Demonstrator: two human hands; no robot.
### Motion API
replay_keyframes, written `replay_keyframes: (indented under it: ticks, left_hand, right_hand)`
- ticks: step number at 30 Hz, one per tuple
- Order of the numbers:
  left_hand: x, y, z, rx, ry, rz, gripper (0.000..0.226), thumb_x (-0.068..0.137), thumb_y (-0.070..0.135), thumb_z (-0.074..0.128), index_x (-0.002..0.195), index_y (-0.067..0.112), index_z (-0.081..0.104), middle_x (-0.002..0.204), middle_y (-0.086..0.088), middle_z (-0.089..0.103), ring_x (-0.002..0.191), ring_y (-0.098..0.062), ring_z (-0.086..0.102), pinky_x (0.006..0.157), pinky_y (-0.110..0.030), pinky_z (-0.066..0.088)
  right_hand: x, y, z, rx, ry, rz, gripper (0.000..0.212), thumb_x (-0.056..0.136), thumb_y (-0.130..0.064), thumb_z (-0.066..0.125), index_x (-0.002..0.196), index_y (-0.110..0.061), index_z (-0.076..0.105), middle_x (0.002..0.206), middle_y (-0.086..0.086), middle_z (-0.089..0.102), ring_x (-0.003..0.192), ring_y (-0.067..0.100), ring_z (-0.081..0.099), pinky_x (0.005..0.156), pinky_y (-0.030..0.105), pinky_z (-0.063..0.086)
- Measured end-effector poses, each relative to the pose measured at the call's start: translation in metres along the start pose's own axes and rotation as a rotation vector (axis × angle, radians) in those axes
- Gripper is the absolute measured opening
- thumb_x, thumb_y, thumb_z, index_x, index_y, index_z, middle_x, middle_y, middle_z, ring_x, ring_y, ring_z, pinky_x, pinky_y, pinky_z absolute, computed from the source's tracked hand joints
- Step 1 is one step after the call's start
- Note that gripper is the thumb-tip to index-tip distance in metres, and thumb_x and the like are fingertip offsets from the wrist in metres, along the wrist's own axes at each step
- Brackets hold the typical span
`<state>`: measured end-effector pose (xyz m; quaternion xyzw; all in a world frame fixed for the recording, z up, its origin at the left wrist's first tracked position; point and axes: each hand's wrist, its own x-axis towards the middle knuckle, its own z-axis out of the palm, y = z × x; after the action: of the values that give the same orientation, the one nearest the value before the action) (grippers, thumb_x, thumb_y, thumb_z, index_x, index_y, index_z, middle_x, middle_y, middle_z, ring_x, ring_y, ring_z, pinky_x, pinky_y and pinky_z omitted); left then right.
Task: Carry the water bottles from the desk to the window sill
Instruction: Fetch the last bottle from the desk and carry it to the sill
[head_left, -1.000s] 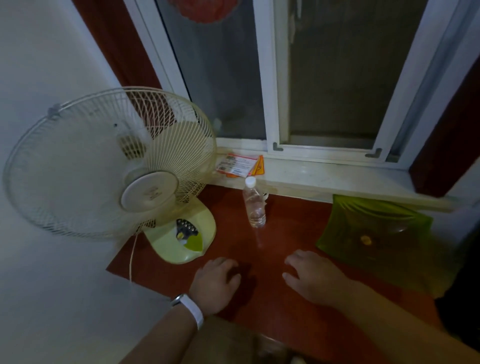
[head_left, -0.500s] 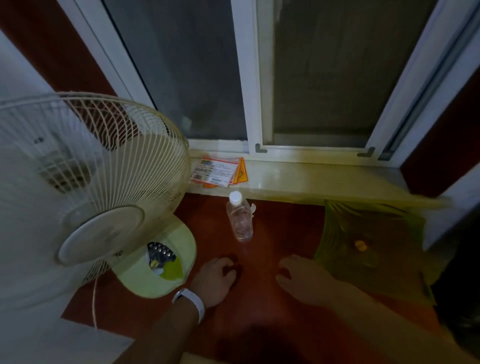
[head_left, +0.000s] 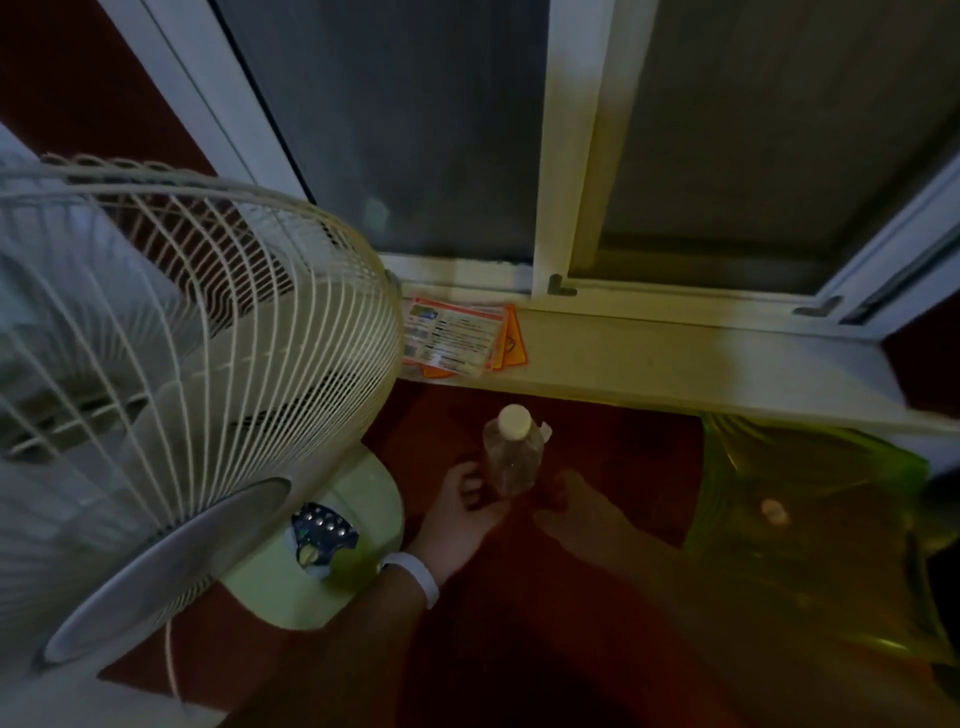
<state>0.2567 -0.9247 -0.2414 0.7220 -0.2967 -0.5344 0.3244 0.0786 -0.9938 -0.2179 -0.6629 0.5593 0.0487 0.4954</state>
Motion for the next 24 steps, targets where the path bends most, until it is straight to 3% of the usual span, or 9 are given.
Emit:
replay_keyframes:
  ticks: [3,5,10,14,16,21,24]
  left_hand:
    - [0.006,0.005,0.002,-0.002,-0.023,0.086,0.078,0.069,0.037,0.084,0.136,0.031,0.044,0.133,0.004,0.058,0.124,-0.013,0.057,0.105,-0.042,0.05]
    - [0.01,0.012,0.002,0.005,-0.036,0.153,0.077,0.073,0.028,0.085,0.137,0.035,0.043,0.134,0.008,0.059,0.126,-0.009,0.057,0.104,-0.035,0.05]
    - [0.021,0.019,0.003,0.047,-0.021,0.256,0.091,0.071,0.037,0.087,0.146,0.038,0.037,0.145,0.009,0.052,0.135,-0.01,0.049,0.108,-0.045,0.047]
    - [0.022,0.024,0.005,0.052,-0.024,0.28,0.069,0.078,0.019,0.082,0.121,0.061,0.051,0.131,0.018,0.062,0.125,-0.001,0.056,0.103,-0.029,0.049]
    - [0.02,0.027,0.006,0.037,-0.025,0.289,0.068,0.078,0.017,0.083,0.115,0.064,0.052,0.126,0.022,0.063,0.122,0.001,0.057,0.097,-0.022,0.05]
    - [0.005,0.033,0.005,0.036,0.002,0.271,0.061,0.077,0.021,0.083,0.117,0.056,0.054,0.114,0.033,0.066,0.113,0.012,0.058,0.087,-0.008,0.049]
    - [-0.008,0.036,0.006,0.027,0.012,0.294,0.064,0.076,0.022,0.084,0.126,0.047,0.054,0.116,0.026,0.067,0.112,0.009,0.059,0.084,-0.009,0.049]
  right_hand:
    - [0.032,0.018,0.013,0.027,0.005,-0.065,0.047,0.072,-0.051,0.065,0.107,-0.018,0.061,0.095,-0.002,0.069,0.075,0.011,0.067,0.065,0.043,0.059]
    - [0.059,0.039,0.024,0.065,-0.016,-0.085,0.056,0.071,-0.059,0.066,0.11,-0.018,0.062,0.095,-0.001,0.069,0.073,0.011,0.067,0.063,0.04,0.06]
    - [0.045,0.0,0.012,0.113,-0.001,-0.115,0.029,0.077,-0.047,0.061,0.094,-0.025,0.068,0.084,0.001,0.073,0.073,0.019,0.071,0.065,0.045,0.058]
    - [0.041,-0.009,0.008,0.101,-0.009,-0.156,0.017,0.089,-0.027,0.063,0.102,-0.017,0.068,0.091,0.003,0.072,0.082,0.024,0.07,0.071,0.043,0.057]
    - [0.041,-0.01,0.008,0.102,-0.007,-0.173,0.021,0.092,-0.029,0.062,0.108,-0.018,0.067,0.097,0.001,0.072,0.087,0.019,0.07,0.076,0.039,0.057]
    - [0.031,-0.009,0.002,0.107,-0.038,-0.116,0.036,0.08,-0.048,0.063,0.108,-0.025,0.066,0.094,-0.004,0.073,0.082,0.012,0.071,0.074,0.037,0.059]
    - [0.028,0.001,0.002,0.132,-0.091,-0.147,0.031,0.077,-0.05,0.063,0.099,-0.028,0.069,0.091,-0.002,0.074,0.082,0.019,0.072,0.079,0.05,0.059]
